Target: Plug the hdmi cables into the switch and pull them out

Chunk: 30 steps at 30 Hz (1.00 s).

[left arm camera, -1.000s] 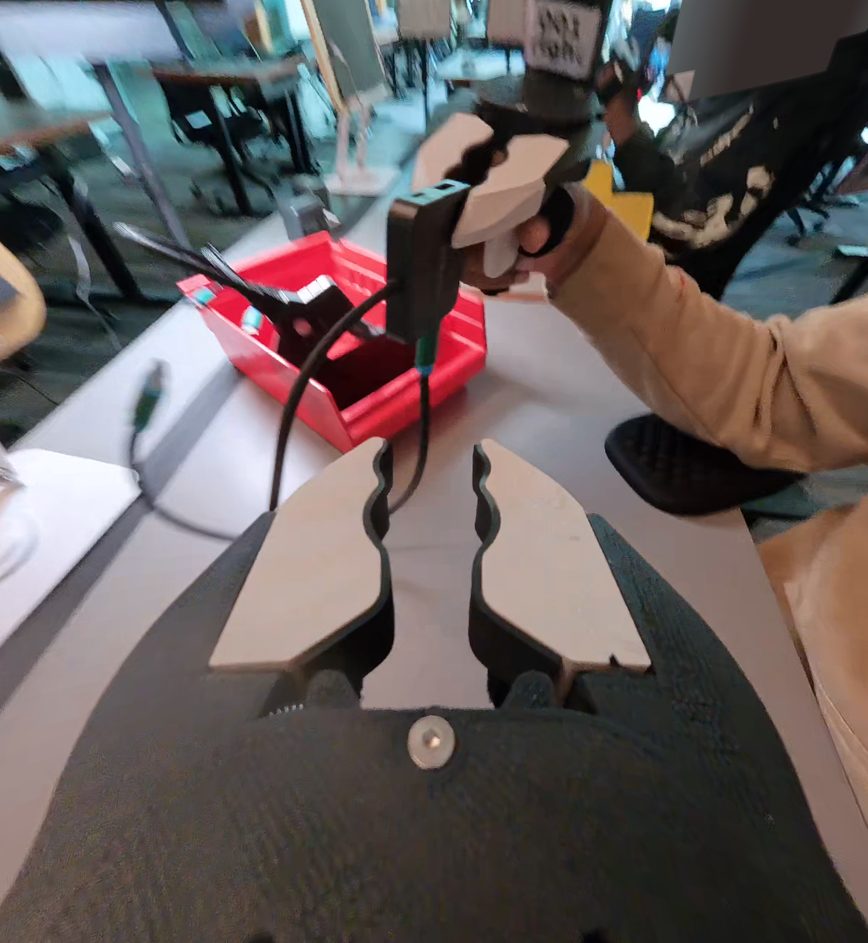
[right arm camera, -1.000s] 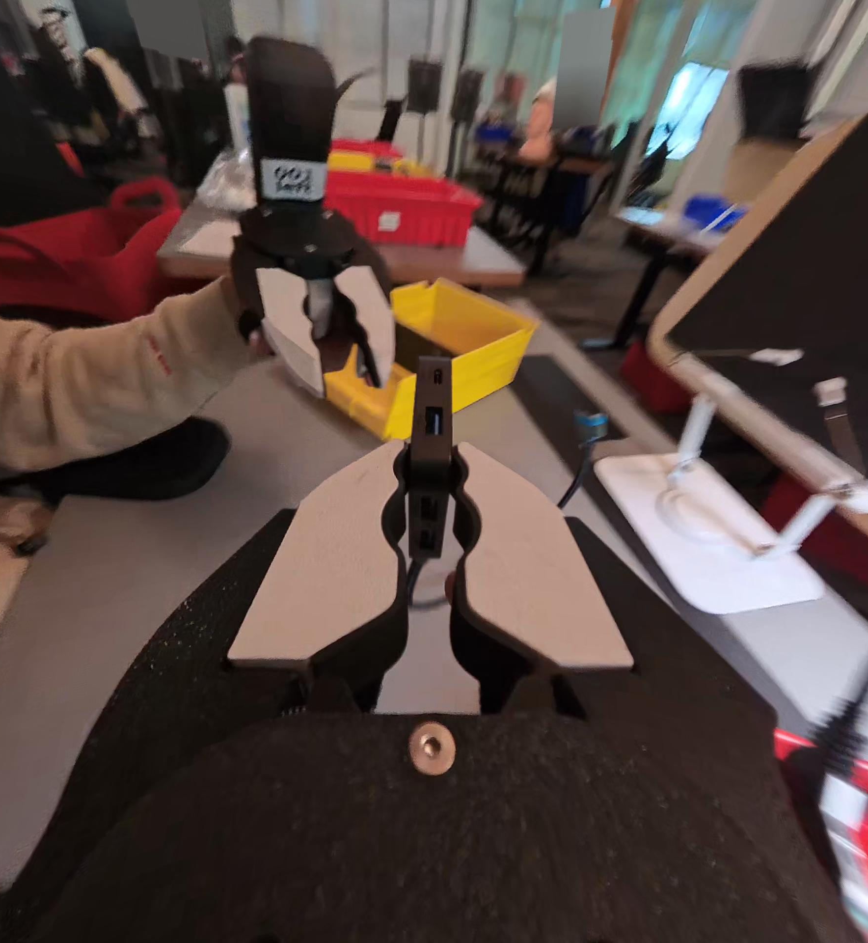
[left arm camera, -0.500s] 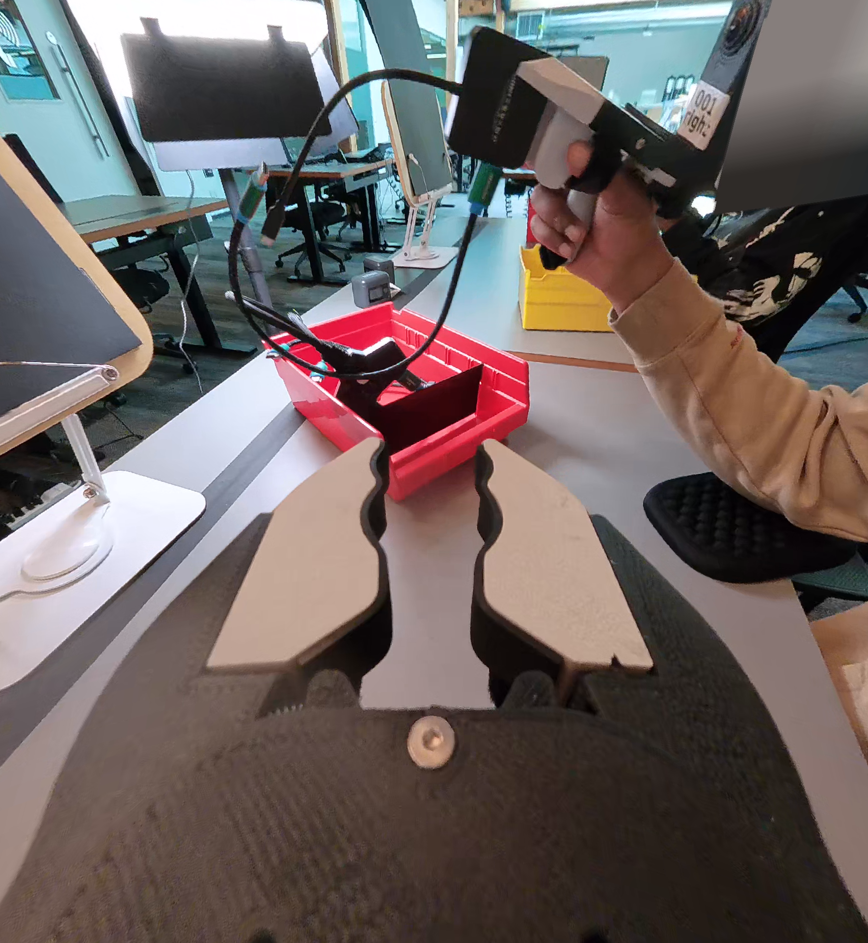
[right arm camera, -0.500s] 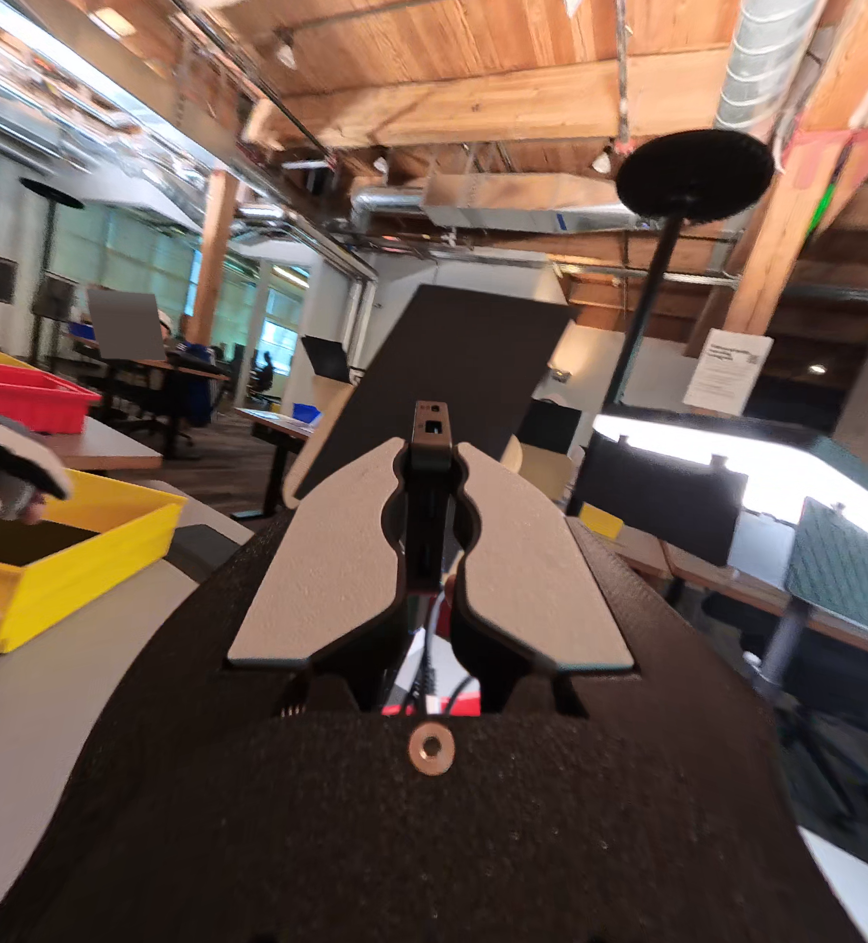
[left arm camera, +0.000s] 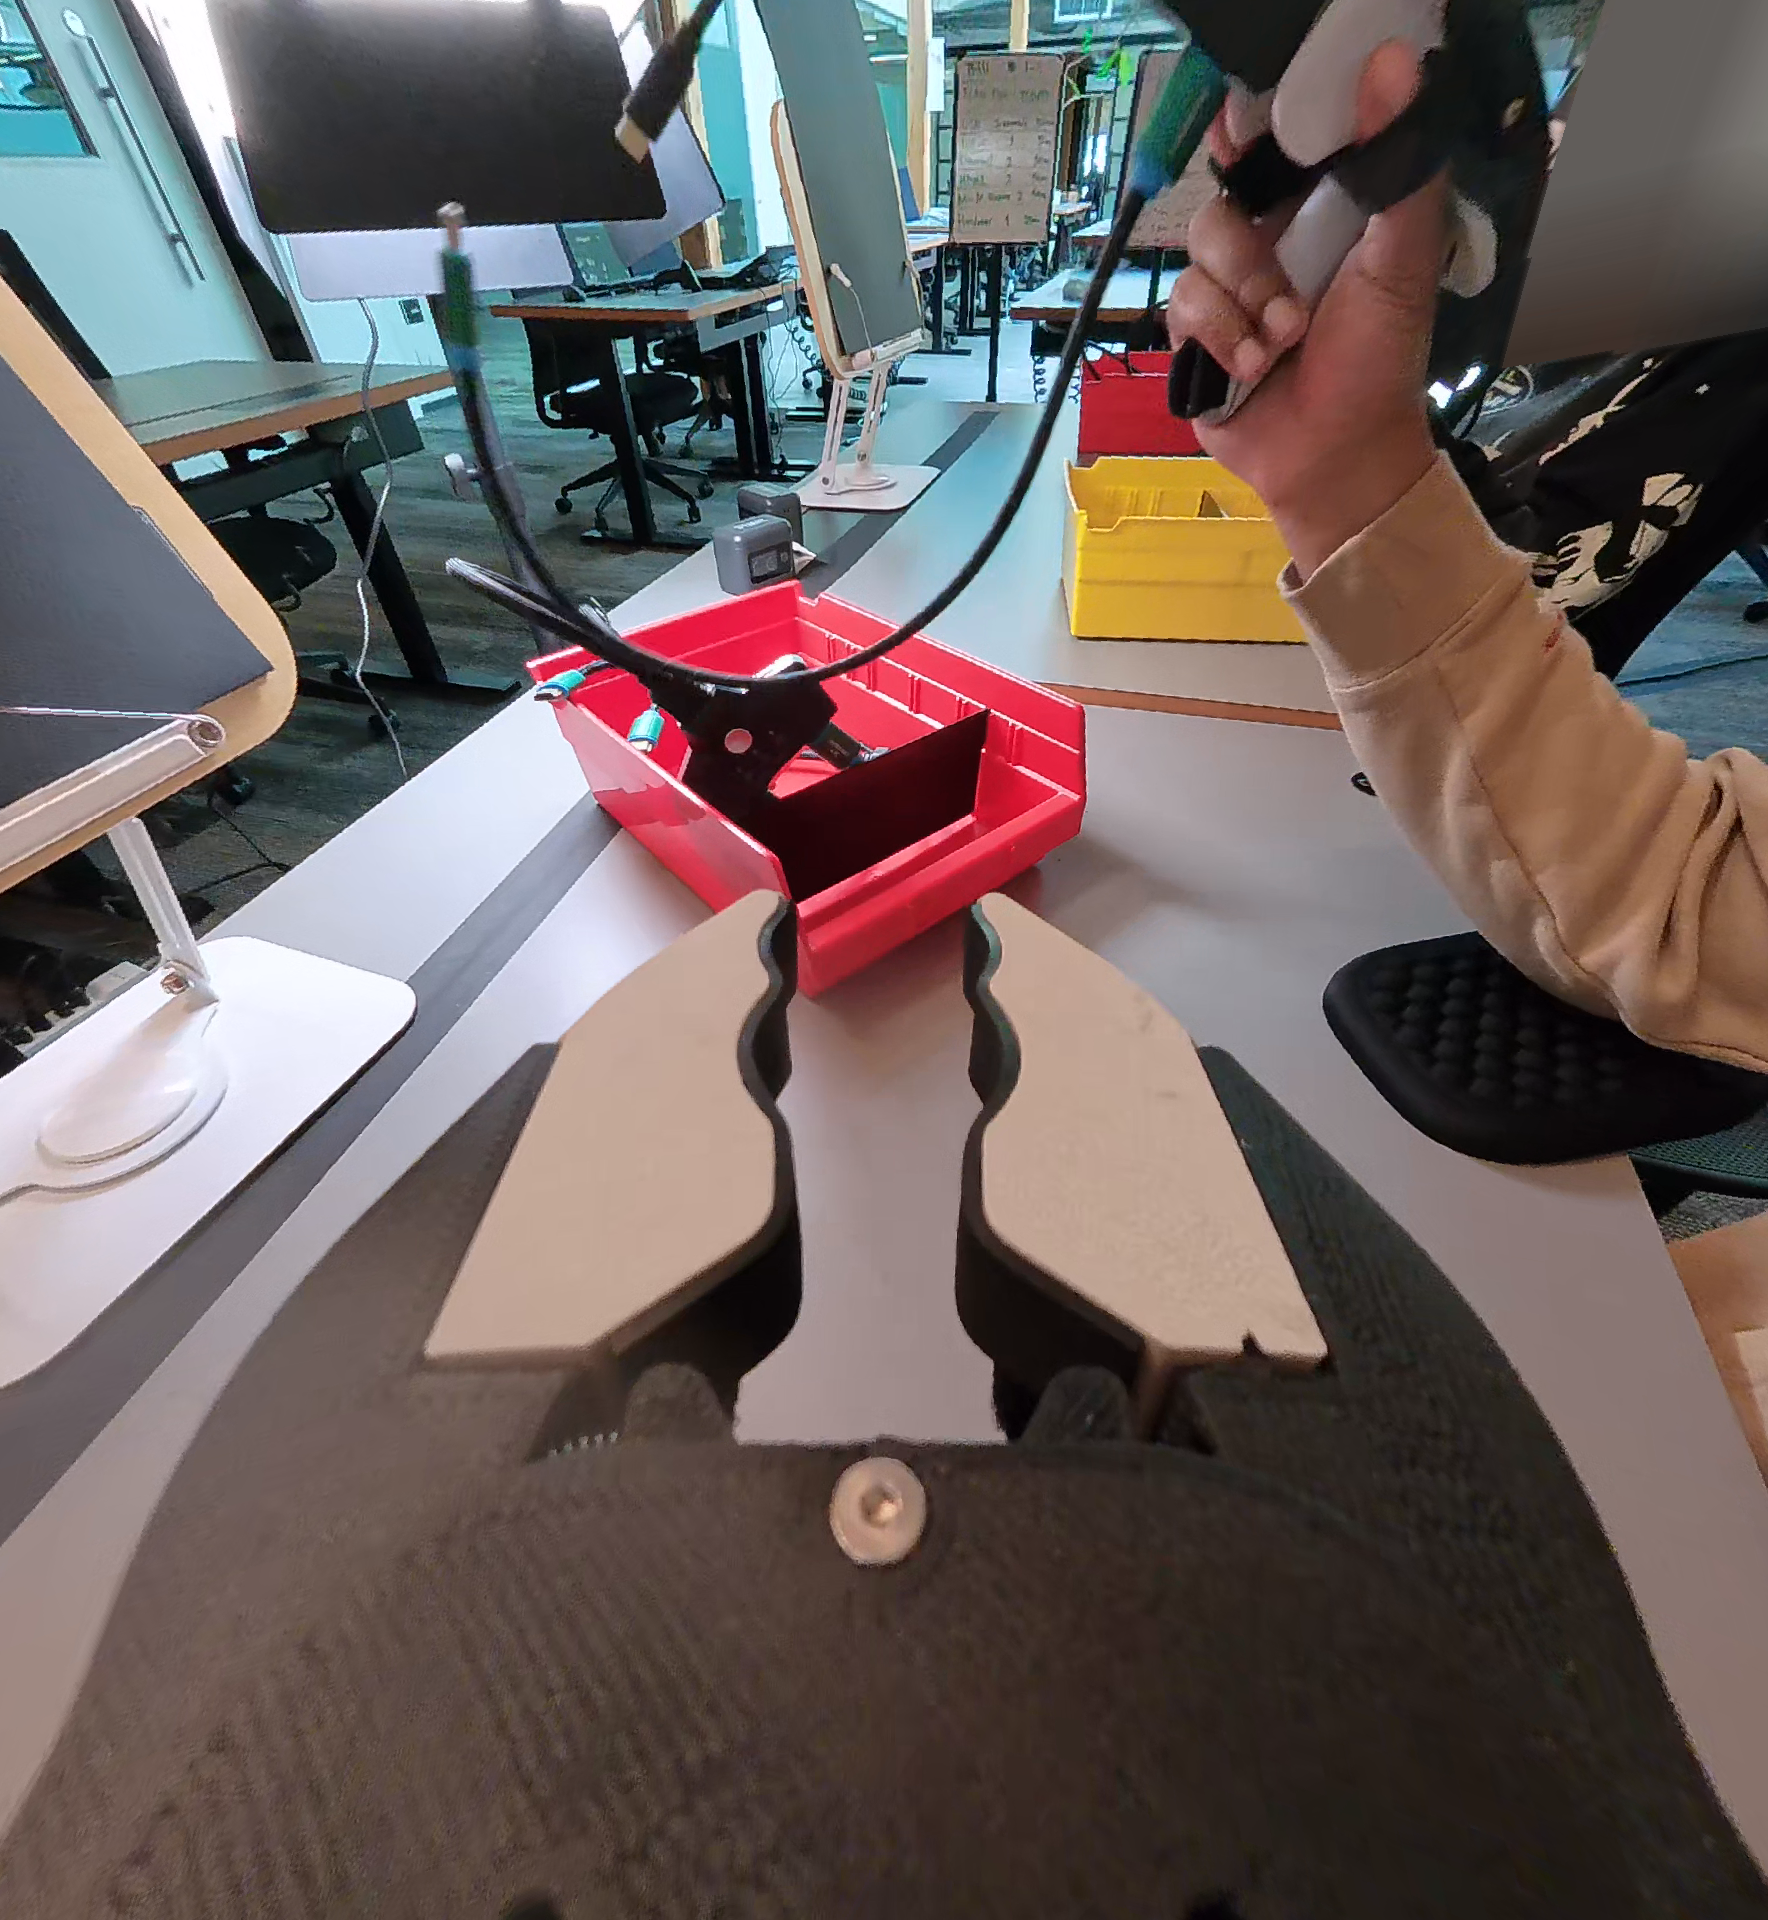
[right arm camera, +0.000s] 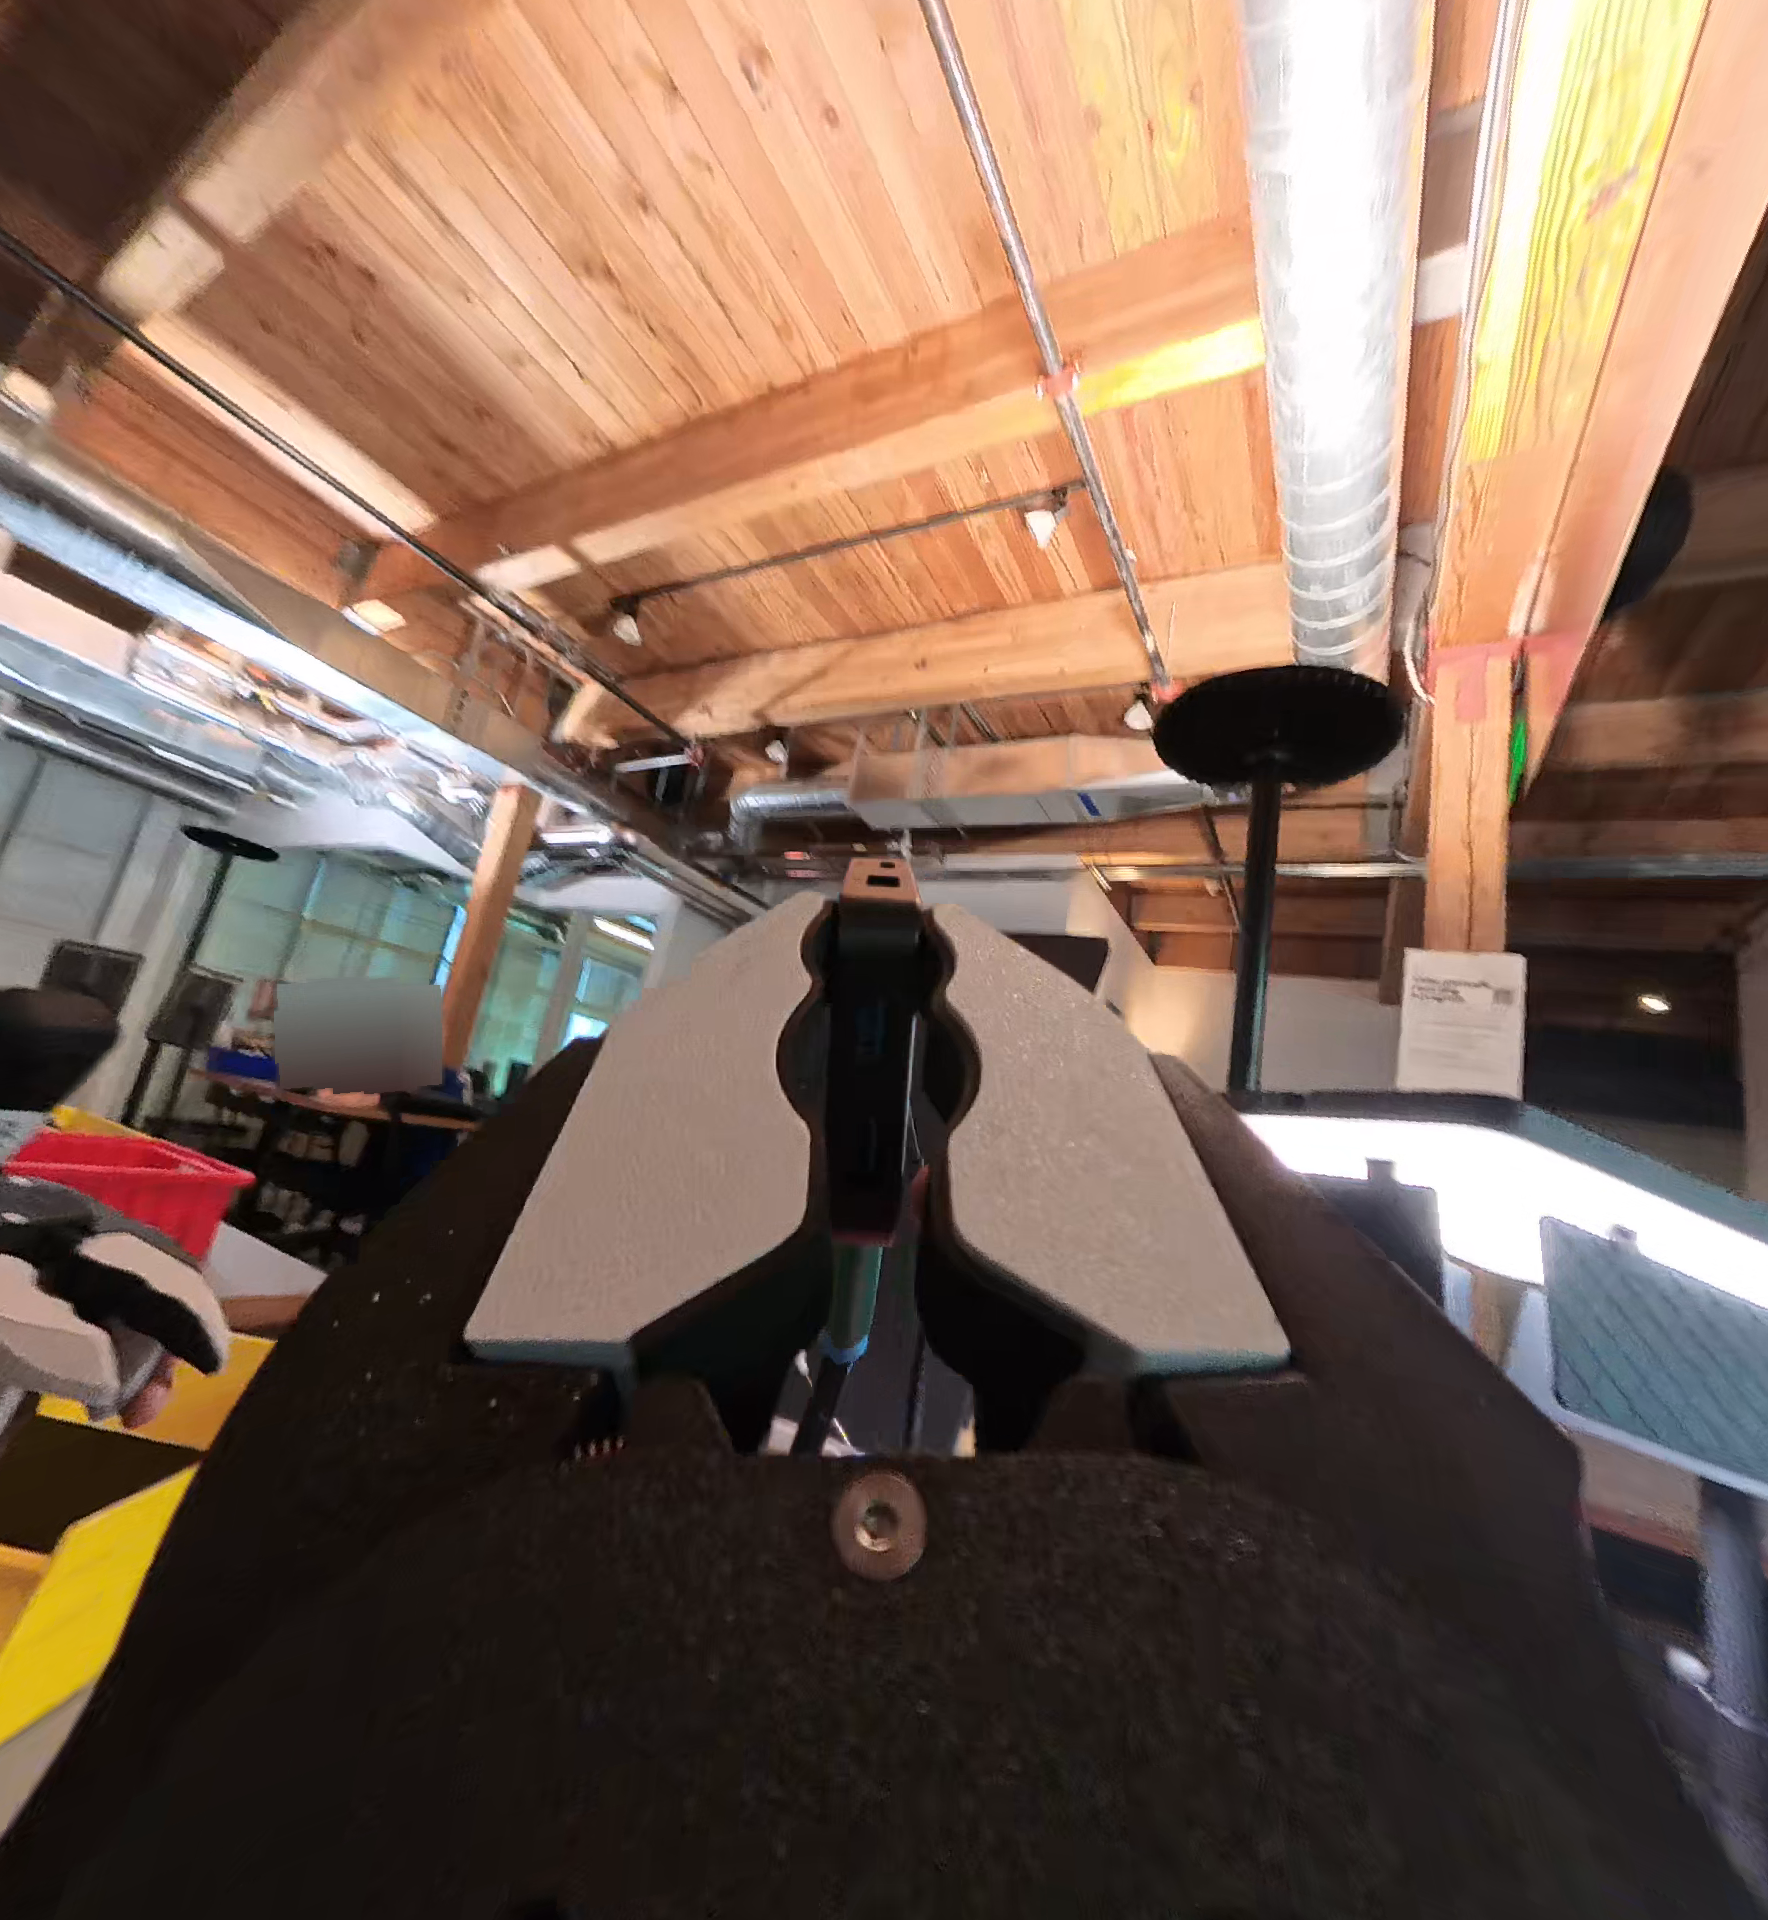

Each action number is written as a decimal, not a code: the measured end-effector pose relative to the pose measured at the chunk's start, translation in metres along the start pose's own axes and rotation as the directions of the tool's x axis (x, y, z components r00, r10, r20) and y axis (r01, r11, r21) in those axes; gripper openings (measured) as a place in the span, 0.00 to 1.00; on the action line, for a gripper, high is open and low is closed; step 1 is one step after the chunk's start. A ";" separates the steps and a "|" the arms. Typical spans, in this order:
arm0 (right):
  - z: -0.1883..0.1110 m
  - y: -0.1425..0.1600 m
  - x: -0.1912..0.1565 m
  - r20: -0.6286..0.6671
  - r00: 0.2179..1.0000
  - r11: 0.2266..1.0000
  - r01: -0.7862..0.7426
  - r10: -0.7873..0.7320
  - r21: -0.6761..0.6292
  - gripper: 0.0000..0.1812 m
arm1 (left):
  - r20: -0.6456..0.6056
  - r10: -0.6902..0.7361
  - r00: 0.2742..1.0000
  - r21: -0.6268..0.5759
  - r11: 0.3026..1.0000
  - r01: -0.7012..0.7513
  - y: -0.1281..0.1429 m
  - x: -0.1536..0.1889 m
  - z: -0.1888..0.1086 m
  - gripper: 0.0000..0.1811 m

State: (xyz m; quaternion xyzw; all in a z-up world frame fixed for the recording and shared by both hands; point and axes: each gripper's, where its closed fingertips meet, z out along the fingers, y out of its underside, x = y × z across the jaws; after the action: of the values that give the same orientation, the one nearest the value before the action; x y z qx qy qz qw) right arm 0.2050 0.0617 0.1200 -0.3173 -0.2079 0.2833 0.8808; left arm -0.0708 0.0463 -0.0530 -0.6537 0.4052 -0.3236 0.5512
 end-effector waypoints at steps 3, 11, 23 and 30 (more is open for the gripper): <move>-0.001 -0.018 -0.005 0.003 1.000 0.998 0.021 -0.022 0.058 0.08 | 0.005 0.003 1.000 -0.006 1.000 -0.003 0.001 -0.001 0.000 0.17; -0.003 -0.016 -0.013 -0.008 0.980 0.979 0.198 -0.199 -0.037 0.08 | 0.052 -0.076 0.996 -0.043 0.996 0.079 0.009 -0.013 -0.001 0.17; 0.022 0.055 -0.011 0.081 0.967 0.964 0.250 -0.243 -0.092 0.08 | 0.076 -0.094 0.993 -0.154 0.982 0.105 0.034 -0.018 0.009 0.18; -0.011 0.201 0.042 0.111 0.936 0.698 0.326 -0.335 -0.637 0.08 | 0.068 -0.096 0.993 -0.191 0.976 0.108 0.043 -0.018 0.015 0.18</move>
State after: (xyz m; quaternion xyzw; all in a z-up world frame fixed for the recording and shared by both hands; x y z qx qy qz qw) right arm 0.1684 0.2119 -0.0163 -0.5603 -0.3403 0.0295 0.7546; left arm -0.0739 0.0661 -0.0978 -0.7335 0.3844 -0.2911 0.4790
